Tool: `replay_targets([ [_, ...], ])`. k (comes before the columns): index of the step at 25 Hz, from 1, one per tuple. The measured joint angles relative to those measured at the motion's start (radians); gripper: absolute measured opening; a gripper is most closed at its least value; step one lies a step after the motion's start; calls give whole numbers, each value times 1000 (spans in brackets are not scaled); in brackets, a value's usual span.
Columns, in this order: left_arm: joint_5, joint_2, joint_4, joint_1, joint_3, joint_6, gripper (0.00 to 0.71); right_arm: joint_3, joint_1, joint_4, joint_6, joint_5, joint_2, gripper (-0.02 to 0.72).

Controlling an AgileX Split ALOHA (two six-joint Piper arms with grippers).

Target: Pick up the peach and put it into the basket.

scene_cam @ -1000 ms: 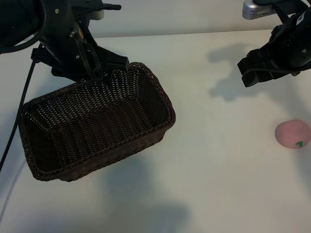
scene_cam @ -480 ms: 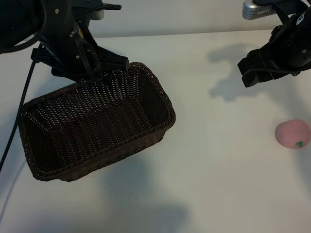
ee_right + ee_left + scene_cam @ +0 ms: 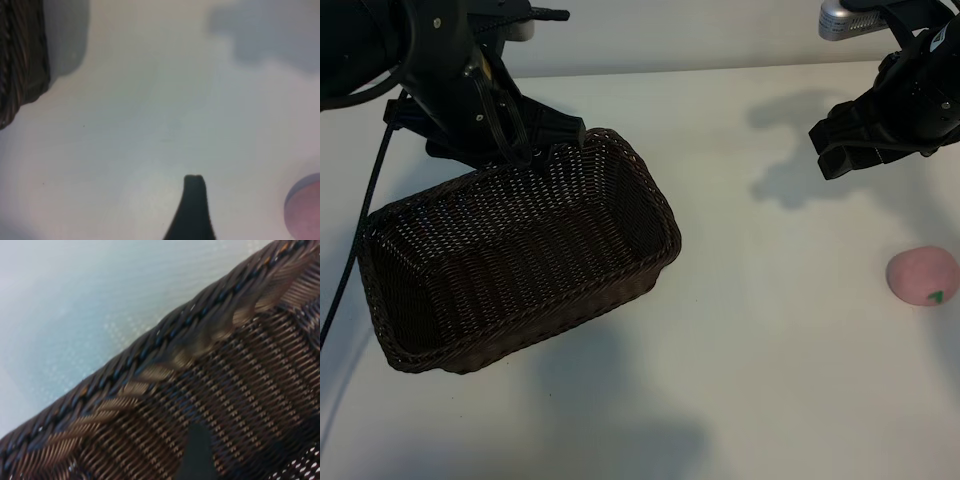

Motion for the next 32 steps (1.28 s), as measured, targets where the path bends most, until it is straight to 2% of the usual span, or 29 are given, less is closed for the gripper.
replay_targets([
  [7,109,-5,0,0,0,-52,596,0,0,0,0,0,0,595],
  [10,121,-35,14,0,18,-81,596,0,0,0,0,0,0,595],
  [18,138,-161,137,8,175,-228,596,0,0,0,0,0,0,595],
  [20,138,-196,139,36,221,-253,596,0,0,0,0,0,0,595],
  [23,133,-253,142,106,293,-280,596,0,0,0,0,3,0,595],
  [28,37,-329,80,212,421,-290,595,0,0,0,0,4,0,595],
  [32,-58,-335,19,250,510,-291,595,0,0,0,0,5,0,595],
])
